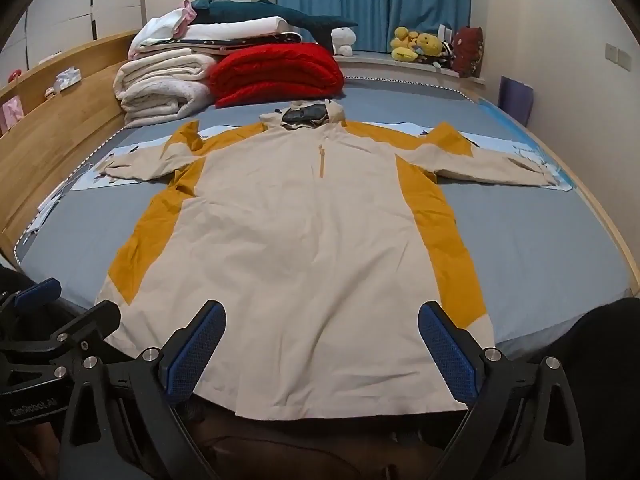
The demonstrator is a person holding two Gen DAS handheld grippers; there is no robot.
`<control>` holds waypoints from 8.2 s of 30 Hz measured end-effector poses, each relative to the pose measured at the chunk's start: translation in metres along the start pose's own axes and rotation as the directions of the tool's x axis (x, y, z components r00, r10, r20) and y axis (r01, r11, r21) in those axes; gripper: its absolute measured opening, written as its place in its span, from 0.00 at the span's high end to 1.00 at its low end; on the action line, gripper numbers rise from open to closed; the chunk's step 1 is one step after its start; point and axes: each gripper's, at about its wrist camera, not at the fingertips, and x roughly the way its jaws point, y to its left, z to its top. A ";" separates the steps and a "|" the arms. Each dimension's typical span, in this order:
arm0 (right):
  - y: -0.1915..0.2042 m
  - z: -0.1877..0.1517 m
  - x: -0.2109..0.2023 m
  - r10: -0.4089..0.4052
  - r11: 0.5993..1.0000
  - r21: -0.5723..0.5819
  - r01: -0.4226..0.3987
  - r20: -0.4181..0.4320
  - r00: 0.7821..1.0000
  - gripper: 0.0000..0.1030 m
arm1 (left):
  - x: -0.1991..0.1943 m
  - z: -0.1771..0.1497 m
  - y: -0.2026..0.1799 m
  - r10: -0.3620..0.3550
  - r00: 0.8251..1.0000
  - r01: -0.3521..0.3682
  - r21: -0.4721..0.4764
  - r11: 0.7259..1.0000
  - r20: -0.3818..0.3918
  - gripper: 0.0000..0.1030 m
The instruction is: Fold large clothes
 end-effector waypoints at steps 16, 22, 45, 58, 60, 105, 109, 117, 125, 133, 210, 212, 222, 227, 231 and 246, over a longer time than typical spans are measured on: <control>0.003 0.001 -0.002 0.023 0.999 -0.040 -0.023 0.011 1.000 0.16 | -0.003 0.000 0.001 -0.010 1.000 0.010 0.010 1.000 0.012 0.02; 0.003 0.002 -0.003 0.026 0.999 -0.037 -0.025 0.011 1.000 0.16 | -0.003 0.002 -0.002 -0.020 1.000 0.019 0.015 1.000 0.013 0.02; 0.001 0.003 -0.004 0.017 0.999 -0.038 -0.017 0.014 1.000 0.16 | -0.005 0.001 -0.003 -0.025 1.000 0.025 0.015 1.000 0.015 0.02; 0.001 0.002 -0.003 0.017 0.999 -0.040 -0.016 0.015 1.000 0.16 | -0.005 0.000 -0.003 -0.026 1.000 0.026 0.013 1.000 0.015 0.02; 0.001 0.002 -0.003 0.016 0.999 -0.041 -0.016 0.014 1.000 0.16 | -0.005 0.000 -0.002 -0.026 1.000 0.025 0.012 1.000 0.014 0.02; -0.026 0.152 0.032 0.075 0.997 0.032 -0.077 0.065 0.995 0.57 | 0.035 0.162 0.033 0.098 0.972 -0.081 -0.085 0.993 0.216 0.57; -0.023 0.194 0.049 0.064 0.998 0.016 -0.067 0.121 0.991 0.57 | 0.050 0.200 0.048 0.135 0.955 -0.106 -0.121 0.987 0.265 0.57; -0.007 0.285 0.098 0.048 0.999 -0.035 -0.040 0.248 0.967 0.53 | 0.097 0.258 0.083 0.220 0.926 -0.183 -0.144 0.973 0.308 0.48; -0.008 0.313 0.167 0.078 0.997 -0.026 -0.074 0.268 0.960 0.34 | 0.192 0.276 0.147 0.300 0.934 -0.280 -0.125 0.952 0.196 0.48; 0.008 0.315 0.205 0.116 0.991 -0.086 -0.099 0.220 0.969 0.33 | 0.290 0.271 0.268 0.340 0.940 -0.326 -0.321 0.889 -0.014 0.67; -0.001 0.258 0.262 0.243 0.966 0.127 -0.226 -0.140 0.960 0.72 | 0.260 0.271 0.145 -0.370 0.919 0.293 -0.389 0.874 -0.139 0.70; 0.004 0.256 0.262 0.252 0.965 0.110 -0.238 -0.139 0.958 0.72 | 0.268 0.265 0.164 -0.256 0.948 0.168 -0.382 0.909 -0.192 0.70; 0.027 0.247 0.272 0.311 0.950 0.031 -0.310 -0.140 0.940 0.72 | 0.322 0.218 0.231 -0.223 0.890 -0.029 -0.537 0.843 -0.398 0.52; 0.032 0.245 0.283 0.323 0.946 0.017 -0.325 -0.160 0.933 0.68 | 0.346 0.204 0.240 -0.266 0.857 -0.052 -0.587 0.808 -0.442 0.51; 0.032 0.246 0.291 0.329 0.943 0.004 -0.333 -0.171 0.929 0.68 | 0.347 0.211 0.235 -0.327 0.851 0.017 -0.601 0.799 -0.410 0.60; 0.038 0.250 0.318 0.478 0.876 0.037 -0.481 -0.202 0.855 0.68 | 0.296 0.302 0.123 -0.701 0.711 0.648 -0.336 0.683 -0.056 0.67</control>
